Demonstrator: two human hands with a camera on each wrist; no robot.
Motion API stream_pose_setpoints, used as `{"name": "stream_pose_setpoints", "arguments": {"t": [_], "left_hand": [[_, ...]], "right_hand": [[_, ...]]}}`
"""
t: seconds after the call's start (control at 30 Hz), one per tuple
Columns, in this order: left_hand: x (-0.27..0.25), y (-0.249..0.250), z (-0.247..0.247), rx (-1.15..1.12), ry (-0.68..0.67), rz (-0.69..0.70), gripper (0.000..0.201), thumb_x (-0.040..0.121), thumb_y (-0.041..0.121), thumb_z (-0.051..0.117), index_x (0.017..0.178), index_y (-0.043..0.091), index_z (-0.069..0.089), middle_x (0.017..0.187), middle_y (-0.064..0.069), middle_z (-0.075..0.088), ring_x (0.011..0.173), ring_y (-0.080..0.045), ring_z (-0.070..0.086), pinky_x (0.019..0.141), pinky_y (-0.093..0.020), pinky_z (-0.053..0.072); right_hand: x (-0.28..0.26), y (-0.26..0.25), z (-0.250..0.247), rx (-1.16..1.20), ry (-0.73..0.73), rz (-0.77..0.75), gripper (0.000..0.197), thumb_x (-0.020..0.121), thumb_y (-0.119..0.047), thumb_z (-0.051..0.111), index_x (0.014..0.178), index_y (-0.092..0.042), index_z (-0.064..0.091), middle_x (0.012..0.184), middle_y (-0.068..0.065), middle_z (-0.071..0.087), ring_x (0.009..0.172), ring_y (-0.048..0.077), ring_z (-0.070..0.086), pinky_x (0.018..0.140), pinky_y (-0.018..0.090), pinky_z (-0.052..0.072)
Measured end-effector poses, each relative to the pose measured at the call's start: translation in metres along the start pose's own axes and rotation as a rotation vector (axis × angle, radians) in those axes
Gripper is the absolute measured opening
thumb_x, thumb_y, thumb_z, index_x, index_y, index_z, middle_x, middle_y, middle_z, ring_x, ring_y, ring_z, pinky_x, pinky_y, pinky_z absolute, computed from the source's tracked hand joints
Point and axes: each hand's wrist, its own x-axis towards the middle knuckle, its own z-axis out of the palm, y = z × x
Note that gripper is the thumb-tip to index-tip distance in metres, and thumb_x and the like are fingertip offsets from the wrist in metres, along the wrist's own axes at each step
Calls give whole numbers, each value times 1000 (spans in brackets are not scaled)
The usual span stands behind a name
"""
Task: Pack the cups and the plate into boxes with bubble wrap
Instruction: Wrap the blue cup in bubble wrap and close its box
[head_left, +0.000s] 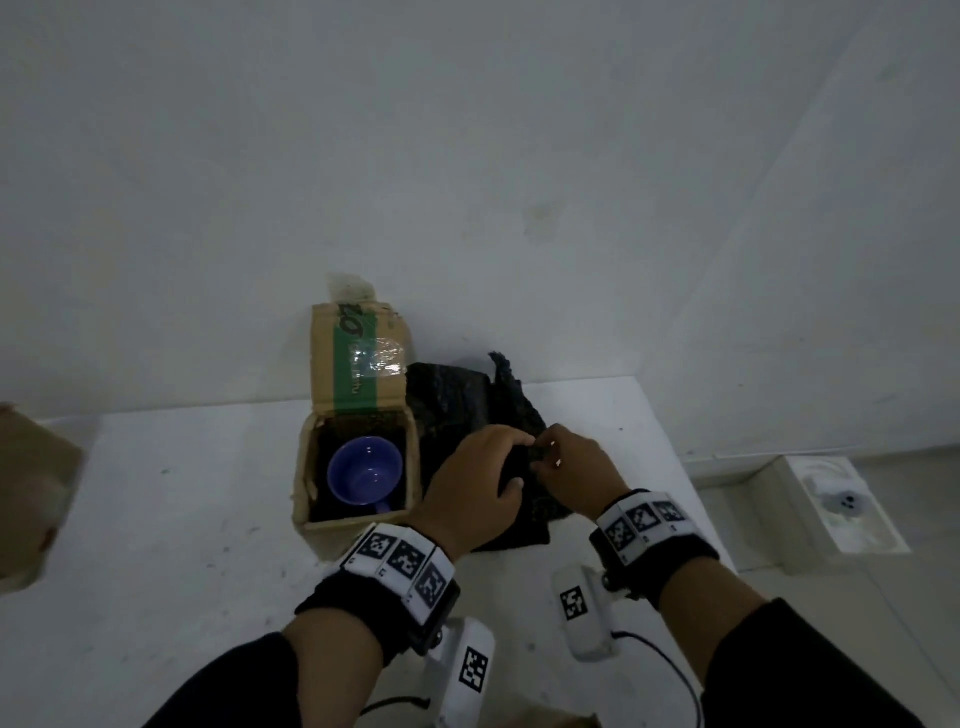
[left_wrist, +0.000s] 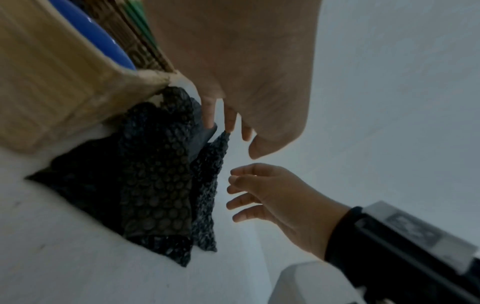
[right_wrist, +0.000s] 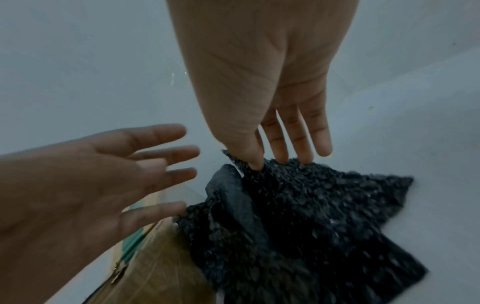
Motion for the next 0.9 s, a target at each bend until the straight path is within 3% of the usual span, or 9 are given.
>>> {"name": "stream_pose_setpoints", "arguments": {"t": [0.13, 0.23, 0.37, 0.47, 0.53, 0.6, 0.73, 0.83, 0.9], "left_hand": [[23, -6, 15, 215, -102, 25, 43, 85, 8, 49, 127, 21, 48, 140, 3, 41, 131, -14, 34, 104, -27, 33], [42, -9, 19, 404, -225, 64, 52, 83, 2, 46, 130, 24, 45, 146, 6, 35, 135, -15, 28, 105, -31, 30], [56, -11, 21, 587, -374, 9, 70, 79, 0, 47, 139, 31, 32, 152, 10, 23, 136, -19, 23, 103, -39, 29], [61, -11, 22, 654, -316, 46, 69, 77, 4, 50, 139, 30, 34, 148, 9, 33, 130, -21, 29, 94, -37, 25], [65, -11, 21, 689, -253, 84, 62, 77, 9, 51, 135, 28, 40, 137, 7, 47, 124, -23, 35, 89, -37, 22], [69, -9, 16, 729, -175, 134, 52, 75, 16, 53, 126, 26, 49, 122, 5, 57, 116, -25, 44, 85, -37, 20], [76, -7, 5, 780, 10, 254, 41, 63, 22, 61, 103, 26, 61, 96, 3, 63, 99, -25, 57, 86, -39, 23], [79, 6, -11, 719, 144, 279, 19, 67, 25, 60, 86, 24, 63, 91, 2, 62, 97, -26, 57, 92, -43, 27], [79, 14, -25, 643, 187, 253, 5, 70, 24, 60, 74, 24, 57, 95, 5, 64, 105, -26, 56, 96, -46, 27]], "right_hand": [[10, 9, 27, 99, -82, 99, 36, 88, -27, 59, 110, -2, 47, 105, 16, 57, 95, 32, 58, 67, 30, 39], [19, 17, 47, 141, -85, 115, 41, 86, -34, 58, 116, -7, 50, 109, 15, 56, 98, 31, 56, 78, 36, 49], [20, 21, 53, 91, -55, 99, 32, 89, -27, 53, 118, -13, 53, 102, 12, 54, 96, 32, 52, 73, 31, 41], [17, 20, 40, 208, -31, 81, 17, 88, -19, 53, 100, -9, 57, 73, 4, 45, 85, 32, 53, 65, 30, 38], [16, 22, 31, 382, 14, 84, 11, 84, -16, 56, 83, -6, 54, 70, 13, 49, 70, 32, 52, 59, 30, 36], [13, 23, 22, 493, 91, 88, 19, 82, -17, 57, 68, -13, 45, 66, 8, 46, 60, 23, 45, 54, 29, 32], [5, 11, -5, 541, 218, 49, 21, 83, -14, 52, 68, -21, 38, 68, 0, 47, 60, 17, 44, 56, 29, 34], [-2, -4, -30, 493, 288, -14, 27, 83, -5, 47, 70, -24, 32, 63, 2, 46, 56, 20, 44, 54, 31, 34], [-12, -13, -48, 455, 344, -67, 29, 81, 1, 43, 70, -24, 32, 60, 4, 47, 52, 21, 43, 50, 32, 34]]}}
